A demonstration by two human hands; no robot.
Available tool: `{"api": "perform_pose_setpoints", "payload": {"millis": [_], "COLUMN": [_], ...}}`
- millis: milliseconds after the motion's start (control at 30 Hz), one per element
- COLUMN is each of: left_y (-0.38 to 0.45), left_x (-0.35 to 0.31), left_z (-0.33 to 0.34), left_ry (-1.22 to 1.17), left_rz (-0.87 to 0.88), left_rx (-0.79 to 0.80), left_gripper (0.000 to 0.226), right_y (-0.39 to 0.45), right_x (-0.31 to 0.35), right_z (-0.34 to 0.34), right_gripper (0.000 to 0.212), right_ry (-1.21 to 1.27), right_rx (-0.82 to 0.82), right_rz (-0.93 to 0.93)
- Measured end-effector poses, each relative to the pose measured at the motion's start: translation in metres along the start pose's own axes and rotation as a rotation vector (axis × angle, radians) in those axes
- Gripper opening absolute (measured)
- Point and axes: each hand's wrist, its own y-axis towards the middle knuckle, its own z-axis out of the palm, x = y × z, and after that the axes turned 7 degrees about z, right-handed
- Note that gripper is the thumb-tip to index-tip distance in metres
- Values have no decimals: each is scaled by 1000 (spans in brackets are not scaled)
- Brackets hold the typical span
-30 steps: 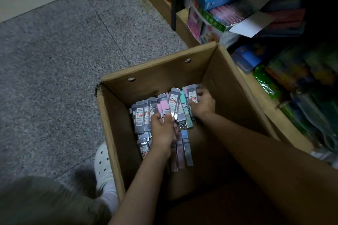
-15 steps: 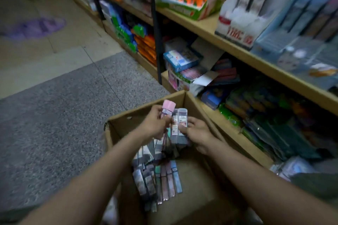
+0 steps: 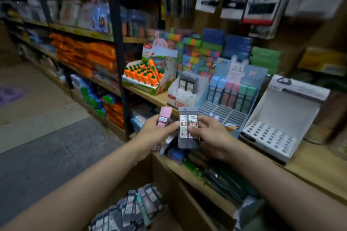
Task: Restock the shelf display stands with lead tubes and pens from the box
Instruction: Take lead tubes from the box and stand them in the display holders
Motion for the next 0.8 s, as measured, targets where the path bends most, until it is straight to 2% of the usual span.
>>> {"api": "perform_pose_setpoints", "payload": {"millis": [133,400,500,667,733,800], "left_y": [12,31,37,52,60,66], "left_x": [-3,-4,-9,-15,-13,-9], "left_z": [24,33,38,40,39,36], "left_ry": [-106,-174,-300,-368,-390,-382], "left_rz": [21,61,91,121,128,141], "left_rx": [120,155,155,148,171,221], "left_gripper": [13,10,16,19,26,21], "right_y": [-7,1,6,15,16,18], "right_x": [14,22,27,39,43,44], "right_z": [-15,-21,-18,-18,-21,-25], "right_gripper": [26,44,37,31,29,29], "right_ry": [11,-89,-115,-12,-35,-110], "right_rx": [-7,-88,-120,-133,-110,-79], "right_rz": [-40,-157,-241,-261,-267,-275]}}
